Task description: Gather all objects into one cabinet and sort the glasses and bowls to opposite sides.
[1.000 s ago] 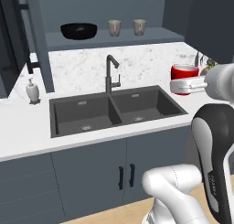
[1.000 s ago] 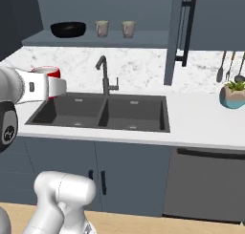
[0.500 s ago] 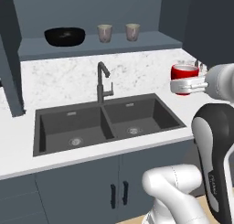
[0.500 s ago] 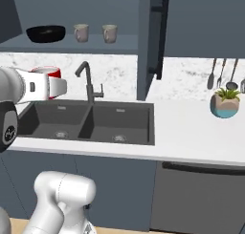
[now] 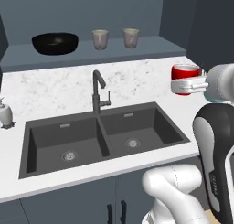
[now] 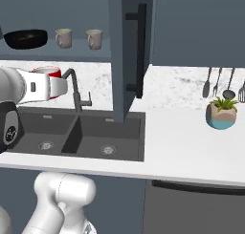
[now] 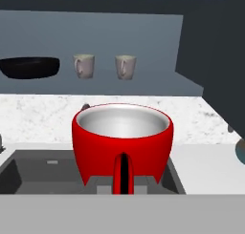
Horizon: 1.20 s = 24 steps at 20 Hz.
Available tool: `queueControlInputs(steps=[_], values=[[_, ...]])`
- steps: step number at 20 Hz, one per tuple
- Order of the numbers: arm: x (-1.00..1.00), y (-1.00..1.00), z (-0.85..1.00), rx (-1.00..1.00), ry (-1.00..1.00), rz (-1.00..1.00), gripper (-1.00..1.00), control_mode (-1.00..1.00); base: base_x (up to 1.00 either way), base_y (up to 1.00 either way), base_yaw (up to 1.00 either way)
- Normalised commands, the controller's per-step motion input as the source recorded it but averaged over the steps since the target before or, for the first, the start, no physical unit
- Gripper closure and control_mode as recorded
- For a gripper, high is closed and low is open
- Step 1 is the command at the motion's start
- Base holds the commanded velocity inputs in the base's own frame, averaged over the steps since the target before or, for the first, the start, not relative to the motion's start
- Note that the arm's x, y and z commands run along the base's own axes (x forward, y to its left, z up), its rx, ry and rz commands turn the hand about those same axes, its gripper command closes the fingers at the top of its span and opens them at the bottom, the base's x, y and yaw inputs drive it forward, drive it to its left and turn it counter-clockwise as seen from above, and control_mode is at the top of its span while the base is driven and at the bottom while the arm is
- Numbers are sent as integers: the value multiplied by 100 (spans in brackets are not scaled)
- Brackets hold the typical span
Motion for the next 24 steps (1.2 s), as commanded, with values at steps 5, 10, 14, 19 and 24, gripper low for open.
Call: queueControlInputs(steps=[5,10,14,19,24], values=[[0,0,0,0,0,0,100,100,45,-19,0],[0,0,0,0,0,0,100,100,45,-16,0],[11,-6,0,0,0,-1,100,-100,29,-14,-1],[55,-20,4,0,-2,-8,100,-100,0,0,0],[68,-24,8,0,0,-12,100,-100,0,0,0]])
